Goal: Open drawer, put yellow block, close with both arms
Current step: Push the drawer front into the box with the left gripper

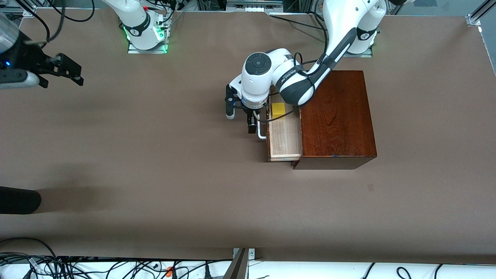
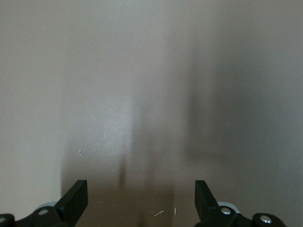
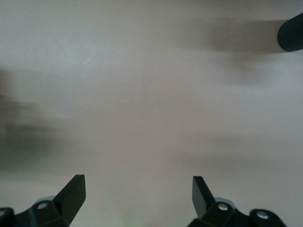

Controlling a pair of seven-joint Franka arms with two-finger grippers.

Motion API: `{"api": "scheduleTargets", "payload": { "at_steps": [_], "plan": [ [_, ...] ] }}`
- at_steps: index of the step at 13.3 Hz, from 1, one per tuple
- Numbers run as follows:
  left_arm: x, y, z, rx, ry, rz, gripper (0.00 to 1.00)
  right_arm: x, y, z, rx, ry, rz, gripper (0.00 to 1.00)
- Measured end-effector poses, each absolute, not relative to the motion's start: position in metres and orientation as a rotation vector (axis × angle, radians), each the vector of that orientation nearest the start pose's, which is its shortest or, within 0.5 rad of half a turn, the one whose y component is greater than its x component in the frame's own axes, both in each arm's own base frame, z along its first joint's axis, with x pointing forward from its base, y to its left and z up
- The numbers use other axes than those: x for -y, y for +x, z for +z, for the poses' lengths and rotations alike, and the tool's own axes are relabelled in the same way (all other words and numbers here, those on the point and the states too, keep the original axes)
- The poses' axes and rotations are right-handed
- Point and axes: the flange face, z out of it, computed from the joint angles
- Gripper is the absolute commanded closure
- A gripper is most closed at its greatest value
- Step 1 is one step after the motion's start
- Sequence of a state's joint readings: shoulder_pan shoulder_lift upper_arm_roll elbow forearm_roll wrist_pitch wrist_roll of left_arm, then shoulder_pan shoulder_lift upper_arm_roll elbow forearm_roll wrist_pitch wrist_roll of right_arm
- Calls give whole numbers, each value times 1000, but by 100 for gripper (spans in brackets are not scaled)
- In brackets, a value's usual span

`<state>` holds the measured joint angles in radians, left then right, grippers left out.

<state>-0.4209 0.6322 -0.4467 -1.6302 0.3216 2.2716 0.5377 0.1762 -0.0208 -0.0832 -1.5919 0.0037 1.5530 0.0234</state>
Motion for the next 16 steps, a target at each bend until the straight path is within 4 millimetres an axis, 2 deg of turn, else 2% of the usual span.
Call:
{"api": "scheduleTargets", "payload": {
  "at_steps": [2,6,11,16],
  "plan": [
    [492,487,280,-2197,-2257,-100,0,-50,552,619,77,-3138,32,0],
    [485,488,277,-2195,-2246,-20,0,-49,558,630,71,-3135,-61,0],
    [462,498,278,-2146,-2259,131,0,-49,564,627,68,-3134,-90,0],
    [430,510,283,-2084,-2280,274,0,-46,565,627,60,-3134,-101,0]
  ]
}}
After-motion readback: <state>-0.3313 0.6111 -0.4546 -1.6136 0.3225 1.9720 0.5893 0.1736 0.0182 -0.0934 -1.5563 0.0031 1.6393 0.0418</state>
